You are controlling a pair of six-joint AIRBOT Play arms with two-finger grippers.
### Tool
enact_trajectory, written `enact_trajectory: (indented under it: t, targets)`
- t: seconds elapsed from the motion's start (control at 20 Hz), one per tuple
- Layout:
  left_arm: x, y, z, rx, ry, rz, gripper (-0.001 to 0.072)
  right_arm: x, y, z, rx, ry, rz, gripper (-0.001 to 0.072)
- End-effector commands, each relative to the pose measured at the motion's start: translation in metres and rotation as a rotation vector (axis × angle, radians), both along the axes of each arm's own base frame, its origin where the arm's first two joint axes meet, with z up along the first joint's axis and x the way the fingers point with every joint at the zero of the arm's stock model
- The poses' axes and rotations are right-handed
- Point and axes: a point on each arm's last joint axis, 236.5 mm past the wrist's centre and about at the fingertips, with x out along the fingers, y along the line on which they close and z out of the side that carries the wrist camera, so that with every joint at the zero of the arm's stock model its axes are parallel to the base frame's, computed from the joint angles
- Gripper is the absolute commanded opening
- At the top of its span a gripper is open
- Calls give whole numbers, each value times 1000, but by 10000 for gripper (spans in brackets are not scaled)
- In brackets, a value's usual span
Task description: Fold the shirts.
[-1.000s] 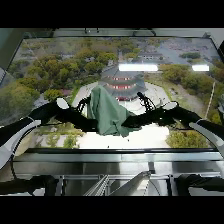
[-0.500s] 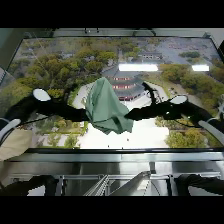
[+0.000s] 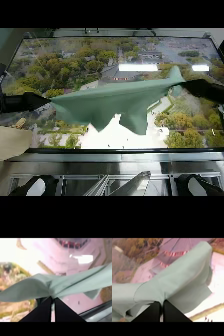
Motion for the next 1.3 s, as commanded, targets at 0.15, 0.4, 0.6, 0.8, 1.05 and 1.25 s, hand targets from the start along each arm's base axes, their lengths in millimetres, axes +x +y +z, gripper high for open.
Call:
enact_trajectory:
  t: [0.15, 0.4, 0.6, 0.8, 1.05, 1.25]
  targets:
    - [6, -31, -25, -79, 58, -114, 22, -28, 6, -22, -7, 89, 76, 25]
    - [10, -75, -88, -101, 197, -241, 21, -47, 52, -84, 63, 263, 214, 25]
    - [28, -78, -121, -79, 227, -229, 227, -56, 83, -122, 101, 387, 305, 25]
    - [39, -71, -87, -129, 222, -317, 295, -51, 76, -133, 112, 416, 279, 304]
    - [-5, -65, -66, -192, 286, -338, 296, -45, 2, -137, 47, 466, 115, 400]
    - [-53, -77, -79, -227, 362, -279, 710, -39, -44, -150, 98, 508, -45, 580]
